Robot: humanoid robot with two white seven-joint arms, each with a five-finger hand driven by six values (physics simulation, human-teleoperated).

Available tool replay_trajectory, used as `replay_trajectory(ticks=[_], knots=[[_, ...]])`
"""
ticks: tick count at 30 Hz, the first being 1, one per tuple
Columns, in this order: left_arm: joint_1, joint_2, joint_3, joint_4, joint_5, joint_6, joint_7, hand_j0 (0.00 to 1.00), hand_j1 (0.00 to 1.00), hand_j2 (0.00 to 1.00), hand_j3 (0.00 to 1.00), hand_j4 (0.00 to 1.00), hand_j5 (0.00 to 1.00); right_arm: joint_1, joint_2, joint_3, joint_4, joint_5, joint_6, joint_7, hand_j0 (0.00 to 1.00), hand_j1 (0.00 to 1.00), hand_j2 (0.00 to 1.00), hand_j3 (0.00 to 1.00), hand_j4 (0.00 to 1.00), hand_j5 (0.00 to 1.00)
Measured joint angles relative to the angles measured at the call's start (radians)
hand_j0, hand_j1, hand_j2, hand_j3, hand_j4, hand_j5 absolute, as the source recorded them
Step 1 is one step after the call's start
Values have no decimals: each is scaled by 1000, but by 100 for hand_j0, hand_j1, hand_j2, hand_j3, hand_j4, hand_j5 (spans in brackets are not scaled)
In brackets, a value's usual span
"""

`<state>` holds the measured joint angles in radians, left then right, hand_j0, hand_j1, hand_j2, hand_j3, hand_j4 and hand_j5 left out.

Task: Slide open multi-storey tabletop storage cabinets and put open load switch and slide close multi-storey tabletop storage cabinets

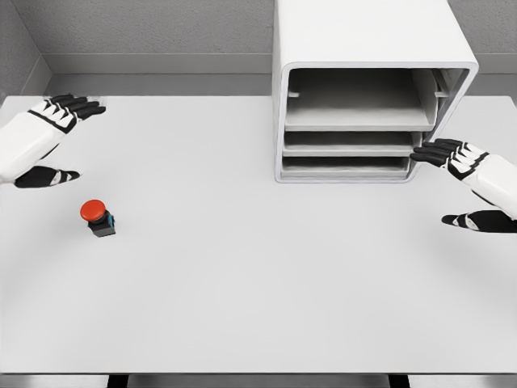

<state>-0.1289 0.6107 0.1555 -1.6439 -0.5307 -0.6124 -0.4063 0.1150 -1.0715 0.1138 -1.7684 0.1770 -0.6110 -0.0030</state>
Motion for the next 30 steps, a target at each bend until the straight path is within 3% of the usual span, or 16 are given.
replay_trajectory(ticks=[4, 7, 11, 14, 19, 30], knots=[[-2, 36, 40, -18, 67, -1, -146, 100, 100, 100, 100, 100, 100, -9, 4, 0, 0, 0, 0, 1, 83, 83, 83, 83, 83, 83], [0, 51, 69, -25, 113, -1, -184, 100, 100, 100, 100, 100, 100, -14, 13, 1, 0, 0, 0, 1, 83, 83, 83, 83, 83, 83], [20, 57, 81, -48, 126, -1, -199, 100, 100, 100, 100, 100, 100, -67, 32, 40, 0, 8, 0, 1, 84, 84, 84, 84, 84, 84], [80, 59, 77, -72, 115, -2, -203, 100, 100, 100, 100, 100, 100, -86, 57, 64, 1, 22, 0, 1, 84, 84, 84, 84, 84, 84], [91, 60, 53, -80, 68, -2, -205, 100, 100, 100, 100, 100, 100, -187, 73, 130, 1, 27, 0, 1, 85, 85, 85, 85, 85, 85], [101, 57, -3, -42, -6, -1, -205, 100, 100, 100, 100, 100, 100, -318, 131, 237, 2, 41, 0, 2, 85, 85, 85, 85, 85, 85]])
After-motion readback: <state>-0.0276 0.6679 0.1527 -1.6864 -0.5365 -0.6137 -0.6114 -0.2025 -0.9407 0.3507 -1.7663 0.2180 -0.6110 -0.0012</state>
